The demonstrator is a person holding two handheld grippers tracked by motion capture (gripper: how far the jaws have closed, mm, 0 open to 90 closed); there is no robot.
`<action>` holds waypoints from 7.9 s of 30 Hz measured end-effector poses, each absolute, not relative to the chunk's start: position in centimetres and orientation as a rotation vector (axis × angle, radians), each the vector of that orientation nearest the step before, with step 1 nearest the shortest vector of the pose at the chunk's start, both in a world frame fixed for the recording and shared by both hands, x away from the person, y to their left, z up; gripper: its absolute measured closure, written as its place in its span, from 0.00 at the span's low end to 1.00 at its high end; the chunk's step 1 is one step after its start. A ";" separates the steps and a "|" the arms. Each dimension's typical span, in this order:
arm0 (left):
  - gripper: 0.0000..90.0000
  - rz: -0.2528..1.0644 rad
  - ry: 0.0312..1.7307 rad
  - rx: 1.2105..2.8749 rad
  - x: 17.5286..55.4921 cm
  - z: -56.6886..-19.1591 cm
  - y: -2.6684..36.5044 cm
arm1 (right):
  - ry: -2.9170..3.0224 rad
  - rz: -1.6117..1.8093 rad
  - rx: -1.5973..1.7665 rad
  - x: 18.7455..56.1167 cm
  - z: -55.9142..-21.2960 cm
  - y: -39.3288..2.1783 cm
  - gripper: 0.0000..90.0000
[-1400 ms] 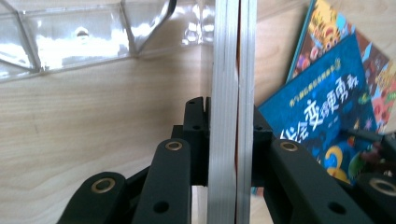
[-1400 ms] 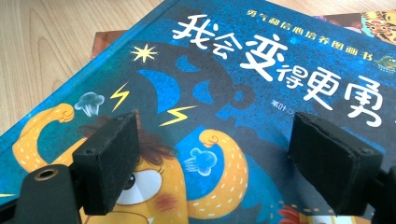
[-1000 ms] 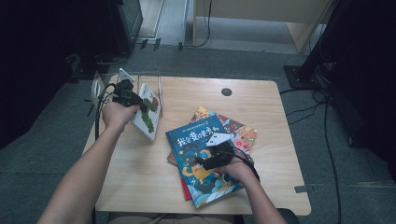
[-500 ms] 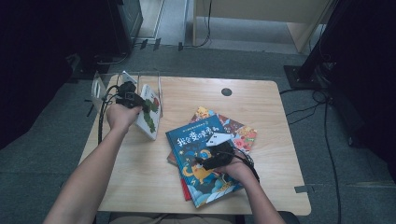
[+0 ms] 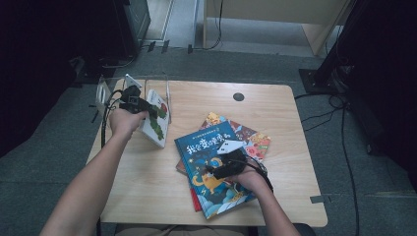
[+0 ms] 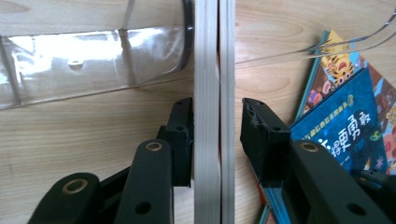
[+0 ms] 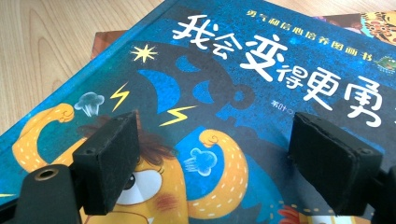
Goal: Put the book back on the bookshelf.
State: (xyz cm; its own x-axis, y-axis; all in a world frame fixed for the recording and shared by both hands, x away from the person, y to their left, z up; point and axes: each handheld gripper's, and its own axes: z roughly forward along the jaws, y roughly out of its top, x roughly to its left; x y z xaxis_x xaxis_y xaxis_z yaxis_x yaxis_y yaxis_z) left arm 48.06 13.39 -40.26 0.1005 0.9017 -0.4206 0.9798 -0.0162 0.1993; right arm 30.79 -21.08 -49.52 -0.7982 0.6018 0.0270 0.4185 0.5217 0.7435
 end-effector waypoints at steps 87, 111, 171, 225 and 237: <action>0.84 -0.309 1.836 1.891 44.4 -40.4 15.0 | 2.529 1.144 0.859 30.8 -49.5 -21.1 0.19; 0.85 -0.147 1.886 1.807 46.5 -38.5 14.3 | 2.532 1.146 0.855 30.8 -49.5 -21.1 0.20; 0.60 -0.232 1.701 1.868 43.7 -38.7 15.3 | 2.532 1.151 0.848 30.8 -49.5 -21.1 0.21; 0.56 -0.262 1.292 2.003 38.7 -44.9 11.5 | 2.418 1.168 1.020 30.7 -49.3 -23.8 0.49; 0.56 -0.230 1.260 2.032 39.8 -46.0 10.3 | 2.385 1.167 1.123 30.1 -49.0 -25.2 0.67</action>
State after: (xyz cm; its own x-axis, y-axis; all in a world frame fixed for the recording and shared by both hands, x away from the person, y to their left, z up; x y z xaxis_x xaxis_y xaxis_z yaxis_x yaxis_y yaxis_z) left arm 39.85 10.28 -45.97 0.5058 0.7070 -0.4943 0.8360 -0.2602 0.4832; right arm 30.08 -25.16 -49.05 -0.6683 0.7374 0.0985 0.5304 0.3794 0.7581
